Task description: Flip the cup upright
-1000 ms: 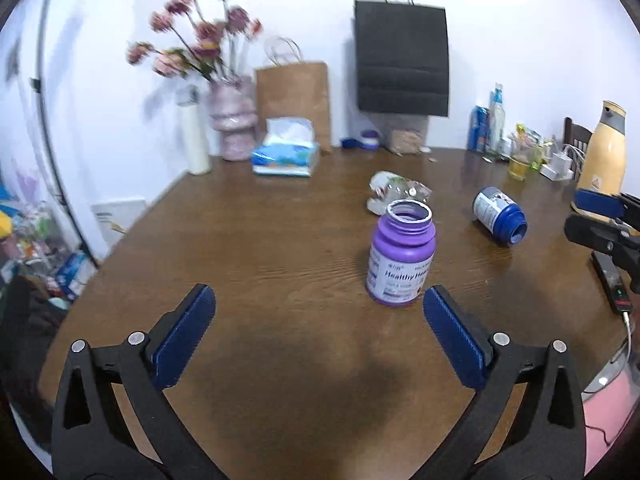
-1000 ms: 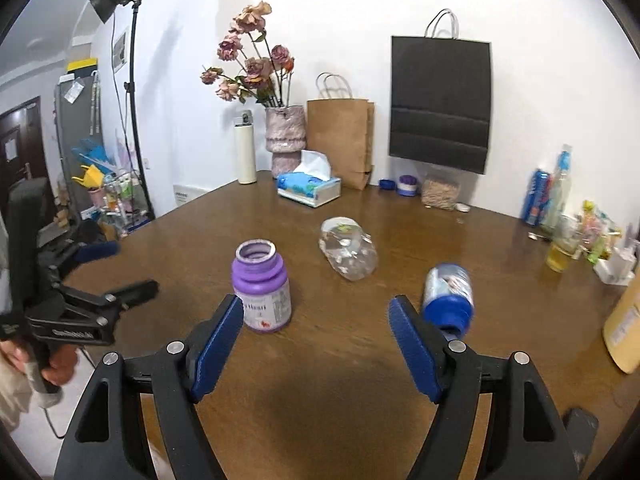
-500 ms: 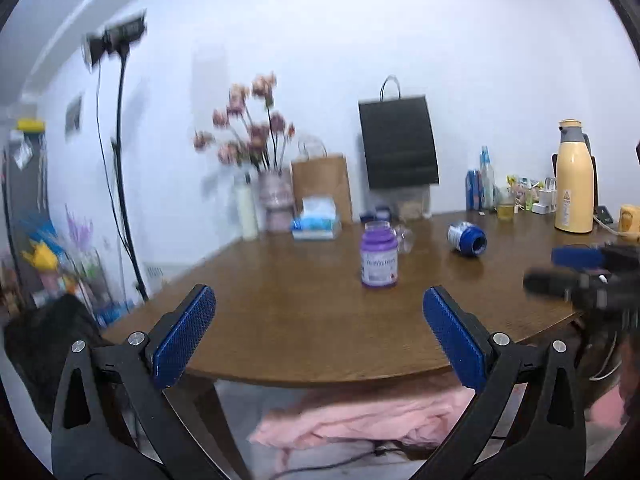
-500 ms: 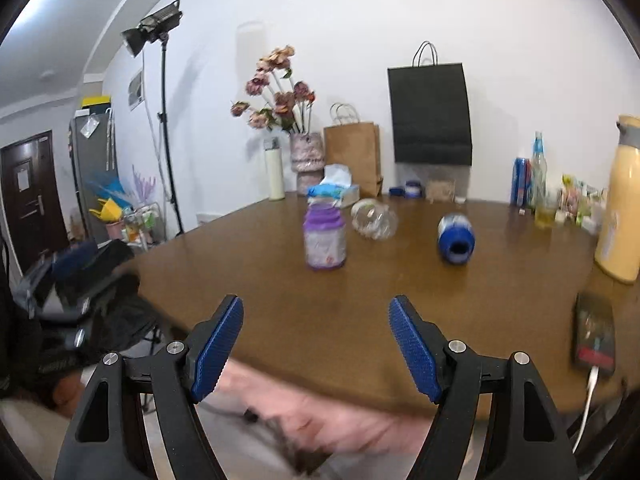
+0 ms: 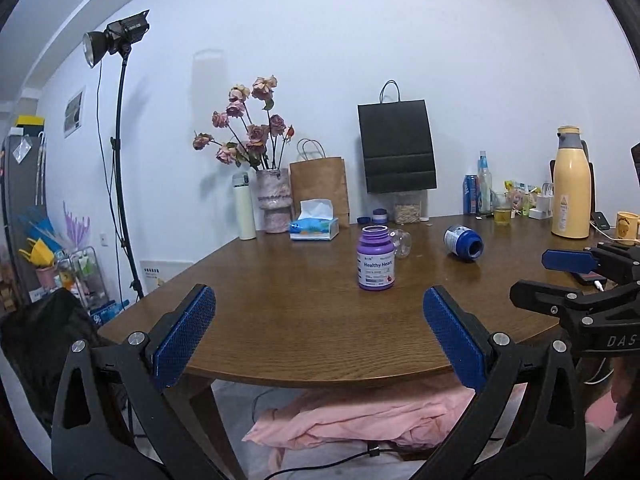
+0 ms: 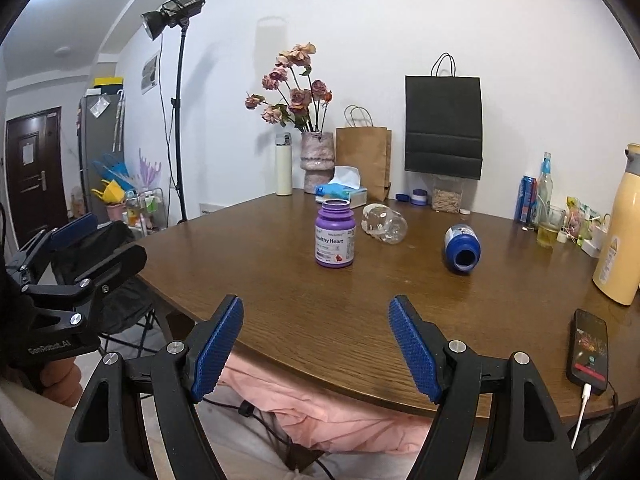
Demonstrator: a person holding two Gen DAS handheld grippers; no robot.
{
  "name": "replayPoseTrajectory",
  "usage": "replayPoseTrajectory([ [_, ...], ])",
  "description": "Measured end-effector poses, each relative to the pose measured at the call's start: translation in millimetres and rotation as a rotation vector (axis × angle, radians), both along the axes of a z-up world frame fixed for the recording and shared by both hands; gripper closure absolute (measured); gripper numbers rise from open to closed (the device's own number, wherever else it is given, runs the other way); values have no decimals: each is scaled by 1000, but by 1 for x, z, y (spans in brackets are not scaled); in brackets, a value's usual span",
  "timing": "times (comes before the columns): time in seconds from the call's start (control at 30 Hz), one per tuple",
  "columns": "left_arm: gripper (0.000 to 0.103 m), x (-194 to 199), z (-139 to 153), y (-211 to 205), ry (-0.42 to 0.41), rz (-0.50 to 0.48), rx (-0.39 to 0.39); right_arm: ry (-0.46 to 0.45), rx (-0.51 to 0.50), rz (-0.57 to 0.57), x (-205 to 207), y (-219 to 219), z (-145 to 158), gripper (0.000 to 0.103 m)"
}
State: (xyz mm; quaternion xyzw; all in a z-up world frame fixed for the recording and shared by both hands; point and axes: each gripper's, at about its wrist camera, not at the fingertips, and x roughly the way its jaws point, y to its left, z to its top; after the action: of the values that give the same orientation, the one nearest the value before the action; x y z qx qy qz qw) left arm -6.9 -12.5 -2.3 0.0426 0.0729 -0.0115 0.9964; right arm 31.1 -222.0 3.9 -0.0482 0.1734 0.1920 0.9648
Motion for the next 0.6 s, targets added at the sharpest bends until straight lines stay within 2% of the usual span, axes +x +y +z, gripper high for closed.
replayPoseTrajectory([
  [0.6,0,-2,2,1,1,1,-3,-13,-9,9,-2,4,-2,23],
])
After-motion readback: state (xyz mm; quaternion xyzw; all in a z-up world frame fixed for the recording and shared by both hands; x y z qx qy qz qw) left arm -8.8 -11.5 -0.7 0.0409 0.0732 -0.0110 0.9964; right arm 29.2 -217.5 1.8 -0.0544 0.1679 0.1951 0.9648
